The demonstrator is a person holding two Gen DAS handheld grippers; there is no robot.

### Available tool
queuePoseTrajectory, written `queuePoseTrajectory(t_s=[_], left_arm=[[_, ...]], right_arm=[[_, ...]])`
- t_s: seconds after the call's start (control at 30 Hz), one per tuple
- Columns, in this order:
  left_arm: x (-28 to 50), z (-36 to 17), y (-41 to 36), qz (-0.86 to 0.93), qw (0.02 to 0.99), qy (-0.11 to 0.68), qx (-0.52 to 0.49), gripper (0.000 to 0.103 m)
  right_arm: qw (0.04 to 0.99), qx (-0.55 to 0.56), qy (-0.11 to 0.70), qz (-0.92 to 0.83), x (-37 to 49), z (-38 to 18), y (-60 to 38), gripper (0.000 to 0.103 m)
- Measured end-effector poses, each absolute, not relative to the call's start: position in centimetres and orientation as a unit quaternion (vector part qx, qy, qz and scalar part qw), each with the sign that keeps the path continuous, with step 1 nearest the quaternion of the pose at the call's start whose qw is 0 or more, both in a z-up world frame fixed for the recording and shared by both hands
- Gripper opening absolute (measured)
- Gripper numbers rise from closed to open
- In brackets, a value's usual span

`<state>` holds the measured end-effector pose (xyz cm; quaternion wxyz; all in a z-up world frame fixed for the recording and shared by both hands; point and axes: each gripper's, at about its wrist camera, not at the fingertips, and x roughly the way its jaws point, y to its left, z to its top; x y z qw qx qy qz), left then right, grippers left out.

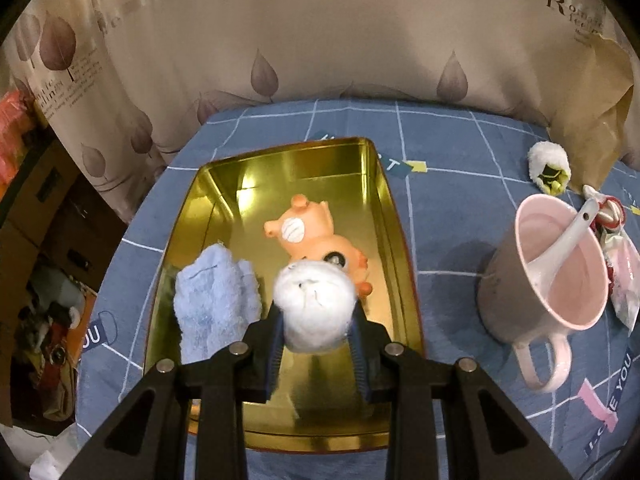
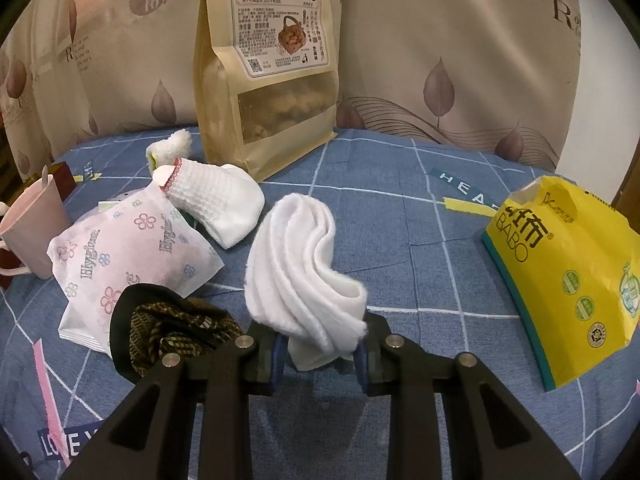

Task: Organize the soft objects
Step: 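Carry the white ball into the tin and release it with the left tool, then carry the white sock into the gold tin and open the right tool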

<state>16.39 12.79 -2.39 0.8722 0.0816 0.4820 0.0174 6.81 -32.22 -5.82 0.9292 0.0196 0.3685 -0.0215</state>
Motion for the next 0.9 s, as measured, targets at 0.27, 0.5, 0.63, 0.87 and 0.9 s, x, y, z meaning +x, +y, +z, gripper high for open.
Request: queuePoseTrajectory(t_s=[0.27, 0.5, 0.63, 0.87, 0.9], left_arm=[[16.8, -3.6, 13.4, 0.014, 0.866, 0.494, 0.081, 0.035], [17.0, -3.8, 14.3, 0.019, 0.86, 0.504, 0.069, 0.061], [16.8, -3.3, 14.5, 0.01, 0.861, 0.504, 0.066, 0.063], [16.2, -1.4, 15.3, 0.005, 0.87, 0.49, 0.051, 0.071], [16.1, -1.1, 15.3, 0.005, 0.872, 0.487, 0.05, 0.071]], right_arm=[[0.929, 0.013, 0.369, -0.026, 6.8, -5.8, -32.0, 0.026], [0.928, 0.007, 0.37, -0.029, 6.8, -5.9, -31.8, 0.026], [0.928, 0.006, 0.371, -0.03, 6.8, -5.9, -31.8, 0.026], [0.928, 0.005, 0.371, -0.03, 6.8, -5.9, -31.8, 0.026], [0.928, 0.005, 0.37, -0.03, 6.8, -5.9, -31.7, 0.026]])
